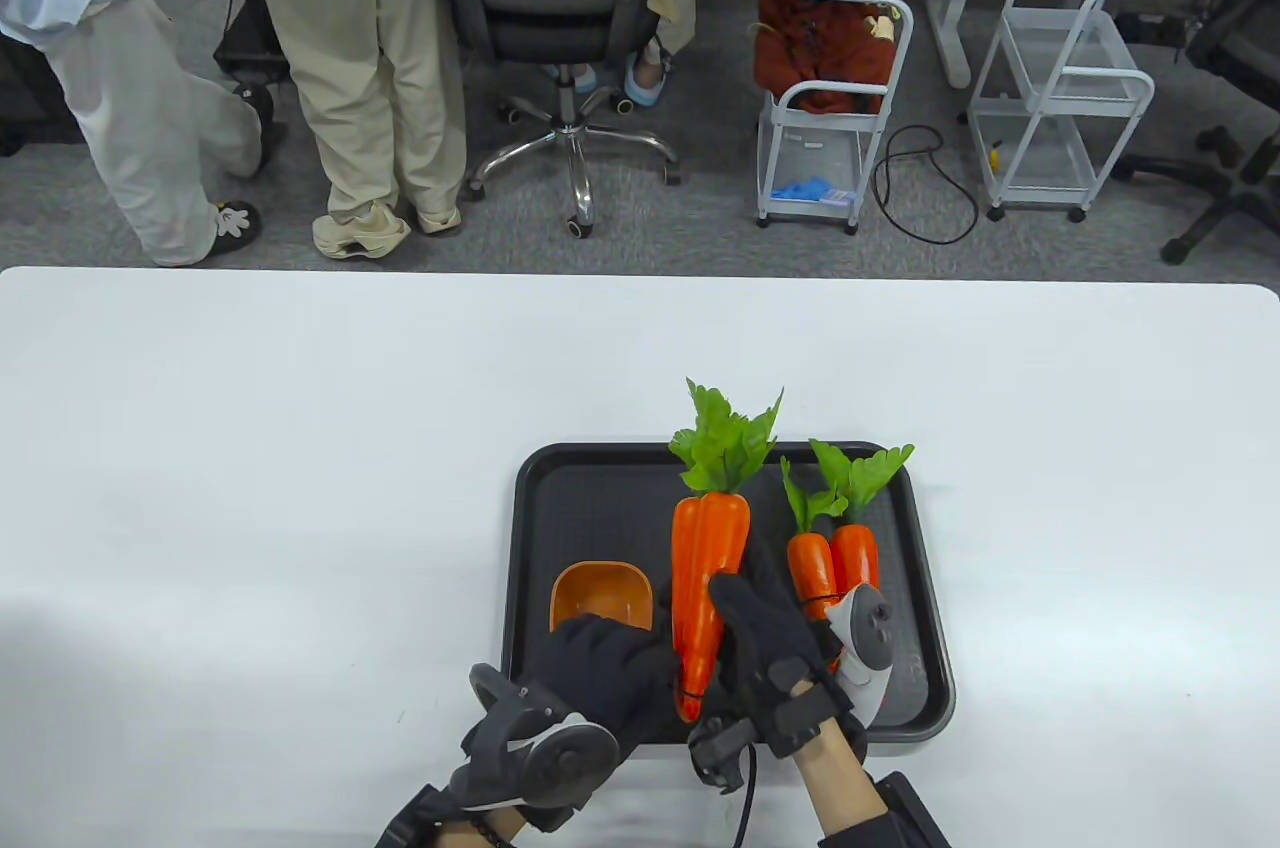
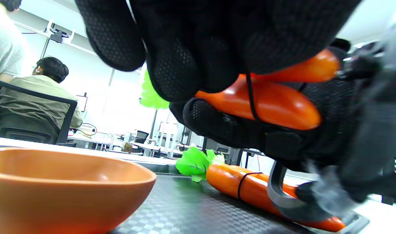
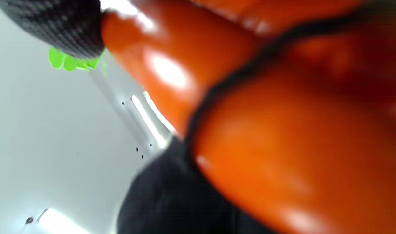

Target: Pinch and pull to detach rubber bands

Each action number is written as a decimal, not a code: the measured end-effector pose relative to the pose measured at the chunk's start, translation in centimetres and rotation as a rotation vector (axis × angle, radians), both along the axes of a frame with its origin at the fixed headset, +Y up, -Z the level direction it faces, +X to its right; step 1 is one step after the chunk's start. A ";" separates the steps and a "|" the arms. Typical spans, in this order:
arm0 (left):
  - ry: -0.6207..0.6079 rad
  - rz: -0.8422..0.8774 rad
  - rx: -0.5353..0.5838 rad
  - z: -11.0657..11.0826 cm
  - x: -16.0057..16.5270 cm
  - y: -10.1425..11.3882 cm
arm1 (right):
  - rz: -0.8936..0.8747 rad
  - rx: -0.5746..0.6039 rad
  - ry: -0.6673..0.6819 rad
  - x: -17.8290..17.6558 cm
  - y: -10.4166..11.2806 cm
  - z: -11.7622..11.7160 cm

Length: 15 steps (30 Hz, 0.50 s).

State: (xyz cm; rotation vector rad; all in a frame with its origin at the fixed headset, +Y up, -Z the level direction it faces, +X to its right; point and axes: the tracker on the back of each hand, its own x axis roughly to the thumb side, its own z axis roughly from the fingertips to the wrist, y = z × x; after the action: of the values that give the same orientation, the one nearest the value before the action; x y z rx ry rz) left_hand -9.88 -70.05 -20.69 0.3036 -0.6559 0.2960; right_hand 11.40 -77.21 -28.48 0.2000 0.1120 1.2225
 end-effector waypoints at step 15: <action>0.096 0.039 -0.031 -1.2 -2.4 0.4 | 0.902 0.003 -0.276 1.1 3.2 -2.6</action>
State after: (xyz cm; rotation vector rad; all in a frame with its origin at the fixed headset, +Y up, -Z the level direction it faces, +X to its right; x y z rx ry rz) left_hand -12.29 -69.62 -21.85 0.2993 -0.5512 0.3265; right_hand 12.46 -74.00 -31.04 -0.0348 -0.0521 2.1343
